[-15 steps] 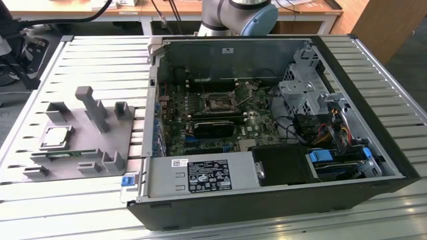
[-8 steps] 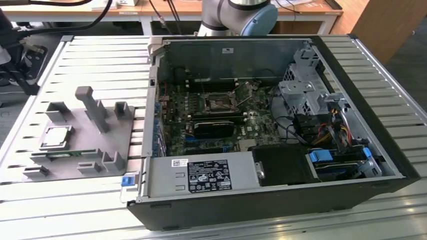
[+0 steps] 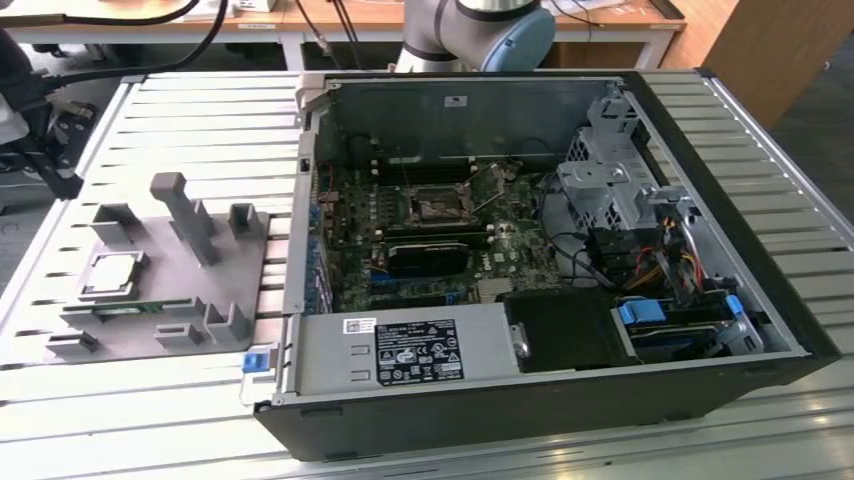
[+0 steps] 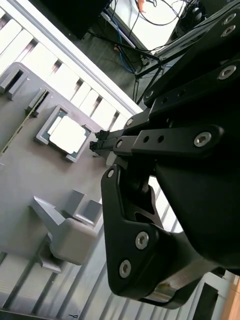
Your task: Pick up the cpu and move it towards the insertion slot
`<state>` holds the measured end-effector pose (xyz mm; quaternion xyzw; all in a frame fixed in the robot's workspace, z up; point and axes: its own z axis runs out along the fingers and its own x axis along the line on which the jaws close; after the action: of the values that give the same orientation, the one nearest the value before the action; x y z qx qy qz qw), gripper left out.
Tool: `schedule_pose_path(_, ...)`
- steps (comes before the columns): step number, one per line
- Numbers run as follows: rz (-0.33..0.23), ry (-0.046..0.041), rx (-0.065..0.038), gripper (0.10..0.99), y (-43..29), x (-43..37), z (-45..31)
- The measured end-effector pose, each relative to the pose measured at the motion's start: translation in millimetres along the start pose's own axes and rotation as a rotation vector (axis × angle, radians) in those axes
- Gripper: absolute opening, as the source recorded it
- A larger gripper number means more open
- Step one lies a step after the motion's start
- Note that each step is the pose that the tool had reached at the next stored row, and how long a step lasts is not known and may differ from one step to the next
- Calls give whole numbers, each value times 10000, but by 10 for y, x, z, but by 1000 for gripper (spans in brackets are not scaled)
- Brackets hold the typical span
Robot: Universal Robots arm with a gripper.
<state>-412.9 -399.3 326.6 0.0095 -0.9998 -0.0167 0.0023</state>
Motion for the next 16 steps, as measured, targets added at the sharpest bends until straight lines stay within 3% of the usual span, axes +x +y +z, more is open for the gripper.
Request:
schedule_pose_path(5, 0, 0, 0, 106, -21, 19, 76)
schedule_pose_path(6, 0, -1, -1, 169, -25, 24, 94)
schedule_pose_path(7, -1, -1, -1, 169, -27, 29, 112)
schedule_pose_path(9, -1, -2, -1, 290, -31, 36, 145)
schedule_pose_path(14, 0, 0, -2, 408, -36, 41, 218)
schedule_pose_path(16, 1, 0, -2, 525, -39, 43, 255)
